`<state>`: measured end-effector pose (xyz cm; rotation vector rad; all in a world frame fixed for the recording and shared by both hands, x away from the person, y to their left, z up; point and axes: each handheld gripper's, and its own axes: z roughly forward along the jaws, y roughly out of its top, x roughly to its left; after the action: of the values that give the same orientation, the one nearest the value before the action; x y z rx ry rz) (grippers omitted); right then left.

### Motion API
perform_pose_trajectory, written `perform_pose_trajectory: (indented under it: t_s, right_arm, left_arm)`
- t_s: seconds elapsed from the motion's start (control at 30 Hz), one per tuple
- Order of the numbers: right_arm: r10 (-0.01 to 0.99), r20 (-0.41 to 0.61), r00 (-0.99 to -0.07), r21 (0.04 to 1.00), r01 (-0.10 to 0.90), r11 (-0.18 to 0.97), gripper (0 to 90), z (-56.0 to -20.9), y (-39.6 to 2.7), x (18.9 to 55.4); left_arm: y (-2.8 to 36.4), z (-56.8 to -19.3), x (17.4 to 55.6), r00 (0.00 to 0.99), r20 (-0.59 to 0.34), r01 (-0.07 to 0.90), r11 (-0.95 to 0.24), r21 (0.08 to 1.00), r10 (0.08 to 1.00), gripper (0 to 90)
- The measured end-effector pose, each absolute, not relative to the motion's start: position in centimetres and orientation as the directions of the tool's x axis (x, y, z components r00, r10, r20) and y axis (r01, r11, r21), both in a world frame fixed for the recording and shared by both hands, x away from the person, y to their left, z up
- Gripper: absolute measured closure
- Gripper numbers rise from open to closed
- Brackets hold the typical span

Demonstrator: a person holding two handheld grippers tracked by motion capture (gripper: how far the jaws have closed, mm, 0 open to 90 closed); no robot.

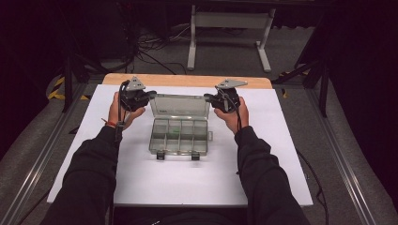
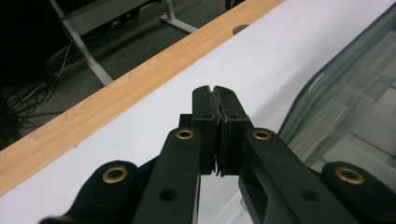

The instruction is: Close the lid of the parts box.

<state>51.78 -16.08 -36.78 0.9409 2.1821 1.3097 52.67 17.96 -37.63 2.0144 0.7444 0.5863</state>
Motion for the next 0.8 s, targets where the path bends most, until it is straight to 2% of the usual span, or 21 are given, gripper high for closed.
perform_pose_trajectory:
  t_s: [0.17, 0.53, 0.8]
  right_arm:
    - [0.723, -0.062, -0.688, 0.878, 0.306, 0.367, 90.0, -36.6, -15.9, 50.7]
    - [0.697, -0.055, -0.715, 0.867, 0.312, 0.388, 90.0, -36.8, -16.3, 49.6]
    - [0.665, -0.066, -0.744, 0.856, 0.300, 0.422, 90.0, -36.9, -16.1, 48.4]
  left_arm:
    - [18.1, -37.4, 52.0, 0.716, 0.123, 0.263, -0.429, 0.864, 0.687, 86.9]
    - [18.1, -37.2, 50.6, 0.761, 0.155, 0.241, -0.496, 0.834, 0.630, 89.5]
    - [18.5, -37.2, 49.2, 0.774, 0.167, 0.215, -0.502, 0.838, 0.611, 88.9]
